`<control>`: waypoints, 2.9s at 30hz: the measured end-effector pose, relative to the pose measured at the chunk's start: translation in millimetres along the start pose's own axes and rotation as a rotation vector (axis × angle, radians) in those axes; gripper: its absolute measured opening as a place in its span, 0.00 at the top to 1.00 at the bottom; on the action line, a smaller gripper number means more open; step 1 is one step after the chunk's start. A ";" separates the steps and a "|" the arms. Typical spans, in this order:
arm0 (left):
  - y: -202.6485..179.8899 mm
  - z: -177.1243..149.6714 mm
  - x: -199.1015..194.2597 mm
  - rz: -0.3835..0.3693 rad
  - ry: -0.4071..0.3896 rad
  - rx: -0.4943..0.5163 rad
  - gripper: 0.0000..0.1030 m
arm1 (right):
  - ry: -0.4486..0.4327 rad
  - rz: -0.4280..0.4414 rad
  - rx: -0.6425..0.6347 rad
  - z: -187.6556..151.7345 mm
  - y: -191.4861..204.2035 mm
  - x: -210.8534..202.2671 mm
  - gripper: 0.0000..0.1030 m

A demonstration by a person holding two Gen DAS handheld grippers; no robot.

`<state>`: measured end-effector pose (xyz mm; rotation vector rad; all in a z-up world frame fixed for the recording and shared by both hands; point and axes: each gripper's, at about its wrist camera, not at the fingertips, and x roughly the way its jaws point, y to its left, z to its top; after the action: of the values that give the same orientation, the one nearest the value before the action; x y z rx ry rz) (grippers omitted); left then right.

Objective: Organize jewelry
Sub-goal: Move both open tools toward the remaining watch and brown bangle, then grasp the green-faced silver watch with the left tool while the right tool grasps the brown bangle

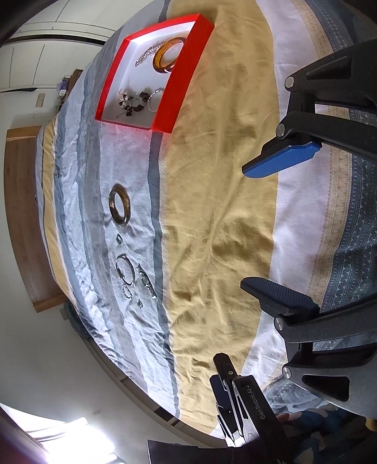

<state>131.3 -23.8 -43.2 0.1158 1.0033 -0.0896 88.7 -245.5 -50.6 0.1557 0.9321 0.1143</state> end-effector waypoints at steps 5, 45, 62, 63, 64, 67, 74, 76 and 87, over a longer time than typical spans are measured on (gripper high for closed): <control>2.3 4.9 16.2 0.002 0.017 -0.004 0.54 | 0.018 0.011 -0.005 4.9 -1.0 11.0 0.38; 9.1 115.2 113.4 -0.133 -0.087 0.040 0.55 | -0.064 0.016 -0.056 127.1 -17.9 107.9 0.42; -21.7 131.0 159.6 -0.138 -0.113 0.172 0.56 | -0.083 -0.049 0.063 190.8 -61.7 184.8 0.51; -22.2 131.6 161.1 -0.142 -0.113 0.175 0.56 | -0.076 -0.055 0.066 192.2 -63.9 189.8 0.53; -22.4 132.5 162.3 -0.148 -0.112 0.174 0.57 | -0.069 -0.057 0.069 193.6 -66.4 194.5 0.55; -21.4 136.3 166.3 -0.178 -0.106 0.165 0.61 | -0.061 -0.058 0.074 196.7 -70.0 203.7 0.57; -21.2 141.5 171.3 -0.244 -0.098 0.147 0.78 | -0.021 -0.065 0.038 195.9 -66.1 216.4 0.72; -23.4 140.4 169.8 -0.240 -0.100 0.155 0.78 | -0.012 -0.067 0.032 195.3 -64.6 218.1 0.82; -21.9 138.5 137.5 -0.224 -0.108 0.110 0.78 | -0.080 -0.043 0.042 185.6 -61.8 179.3 0.91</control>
<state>317.7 -67.6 -86.9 0.0979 0.9007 -0.3524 346.2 -292.2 -94.6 0.1774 0.8582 0.0488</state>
